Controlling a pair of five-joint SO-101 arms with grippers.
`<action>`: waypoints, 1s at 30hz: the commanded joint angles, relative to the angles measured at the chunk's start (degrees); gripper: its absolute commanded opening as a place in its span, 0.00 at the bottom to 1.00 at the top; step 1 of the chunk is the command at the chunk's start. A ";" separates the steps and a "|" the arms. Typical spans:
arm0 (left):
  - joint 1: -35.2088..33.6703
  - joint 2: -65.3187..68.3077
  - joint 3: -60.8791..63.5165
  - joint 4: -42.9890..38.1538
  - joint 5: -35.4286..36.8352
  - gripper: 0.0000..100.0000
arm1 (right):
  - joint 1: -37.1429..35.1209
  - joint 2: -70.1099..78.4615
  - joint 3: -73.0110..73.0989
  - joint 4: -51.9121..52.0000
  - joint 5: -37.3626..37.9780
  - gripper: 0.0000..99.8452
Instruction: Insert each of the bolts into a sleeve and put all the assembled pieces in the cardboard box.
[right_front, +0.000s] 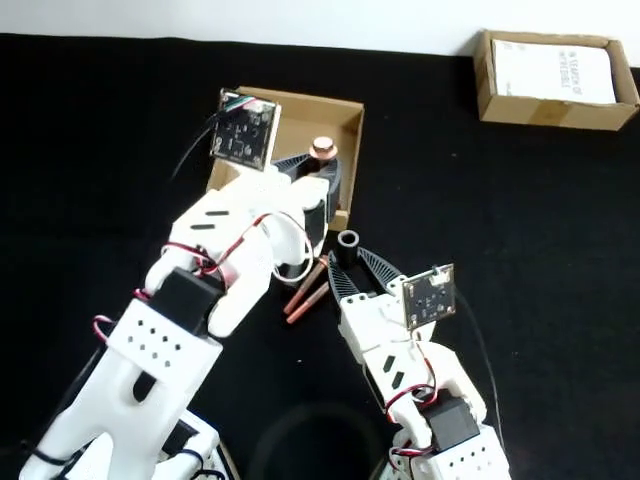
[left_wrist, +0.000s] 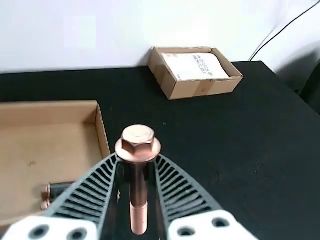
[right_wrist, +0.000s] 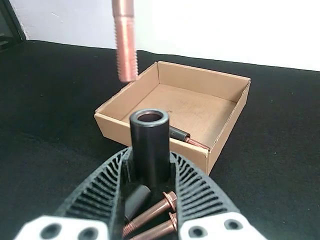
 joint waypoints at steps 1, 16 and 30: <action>2.51 -0.04 -3.38 -0.97 2.81 0.01 | -0.57 -1.19 6.29 -1.54 0.09 0.01; 5.14 0.31 -2.86 -0.97 3.08 0.01 | -0.57 -1.19 6.20 -1.54 0.00 0.01; 5.58 -0.04 5.05 -0.88 9.32 0.01 | -0.57 -1.10 6.37 -1.45 0.00 0.01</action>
